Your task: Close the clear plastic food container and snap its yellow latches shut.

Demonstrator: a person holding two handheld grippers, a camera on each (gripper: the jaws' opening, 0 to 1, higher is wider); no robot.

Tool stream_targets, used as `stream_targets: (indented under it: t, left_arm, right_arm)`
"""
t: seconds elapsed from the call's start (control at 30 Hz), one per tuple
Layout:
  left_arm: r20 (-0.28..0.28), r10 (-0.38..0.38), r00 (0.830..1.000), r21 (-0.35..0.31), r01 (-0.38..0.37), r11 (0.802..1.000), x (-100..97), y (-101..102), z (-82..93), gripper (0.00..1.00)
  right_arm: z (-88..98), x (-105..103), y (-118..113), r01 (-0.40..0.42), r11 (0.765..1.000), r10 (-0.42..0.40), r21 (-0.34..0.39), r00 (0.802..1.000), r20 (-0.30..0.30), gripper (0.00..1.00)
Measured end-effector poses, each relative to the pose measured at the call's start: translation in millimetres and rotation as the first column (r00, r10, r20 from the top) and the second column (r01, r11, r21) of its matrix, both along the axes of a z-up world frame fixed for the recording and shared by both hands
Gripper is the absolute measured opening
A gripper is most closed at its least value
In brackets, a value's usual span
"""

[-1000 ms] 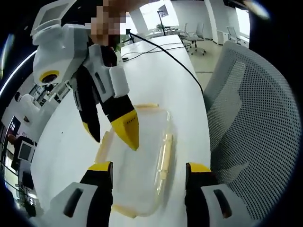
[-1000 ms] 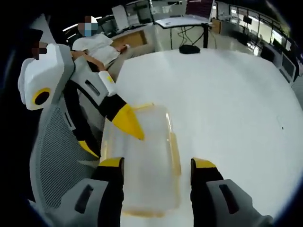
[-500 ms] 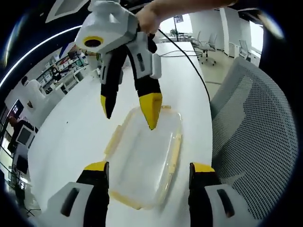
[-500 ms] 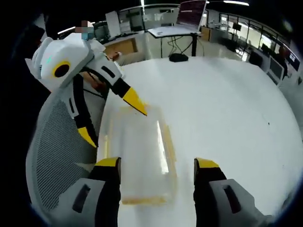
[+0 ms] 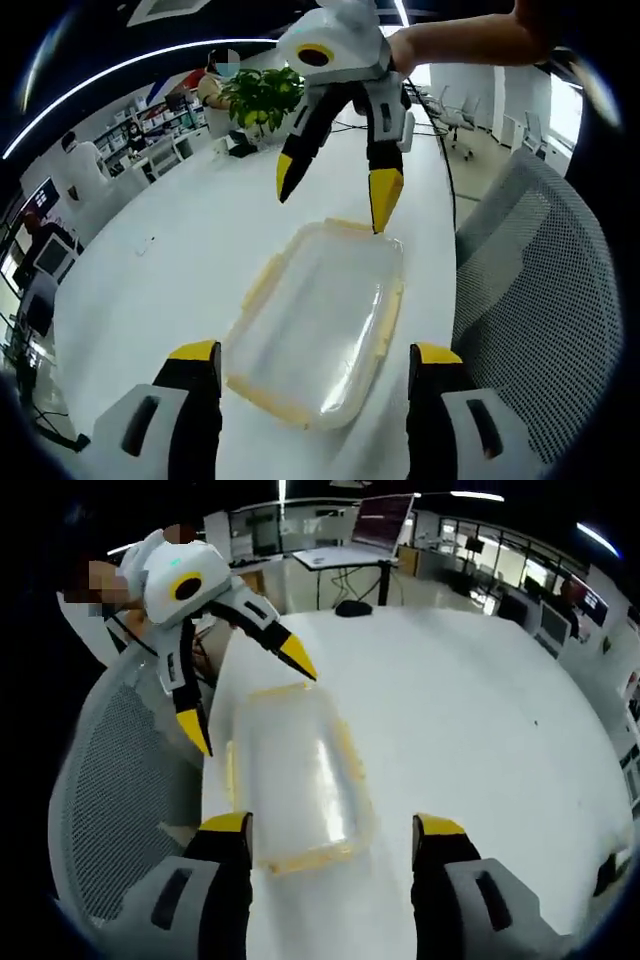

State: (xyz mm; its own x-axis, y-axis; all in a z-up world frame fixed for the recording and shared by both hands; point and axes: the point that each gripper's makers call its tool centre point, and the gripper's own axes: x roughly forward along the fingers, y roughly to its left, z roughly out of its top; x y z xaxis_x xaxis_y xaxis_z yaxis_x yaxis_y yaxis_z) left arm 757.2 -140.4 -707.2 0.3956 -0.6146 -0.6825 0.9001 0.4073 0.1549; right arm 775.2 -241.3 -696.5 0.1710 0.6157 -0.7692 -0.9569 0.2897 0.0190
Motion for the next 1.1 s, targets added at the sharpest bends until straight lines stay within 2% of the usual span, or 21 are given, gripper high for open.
stream_targets:
  t: [0.2, 0.57, 0.77, 1.1]
  left_arm:
    - [-0.015, 0.044, 0.999, -0.019, -0.044, 0.999, 2.3, 9.6, 1.0, 0.73]
    - [-0.033, 0.1, 0.994, -0.041, -0.102, 0.994, 1.8, 27.5, 0.0, 0.73]
    - [-0.051, 0.11, 0.993, -0.046, -0.112, 0.993, -3.0, 30.0, -5.1, 0.72]
    - [-0.055, 0.121, 0.991, -0.054, -0.124, 0.991, -7.4, 30.2, -10.8, 0.64]
  right_arm:
    - [-3.4, -5.5, -8.5, 0.066, 0.997, -0.066, 0.027, 0.998, 0.004, 0.62]
    - [-11.1, -20.2, -17.2, 0.137, 0.989, -0.138, 0.054, 0.99, 0.006, 0.6]
    - [-16.9, -29.8, -17.3, 0.171, 0.983, -0.172, 0.072, 0.985, 0.012, 0.57]
    - [-25.1, -40.9, -11.6, 0.207, 0.972, -0.211, 0.108, 0.977, 0.03, 0.51]
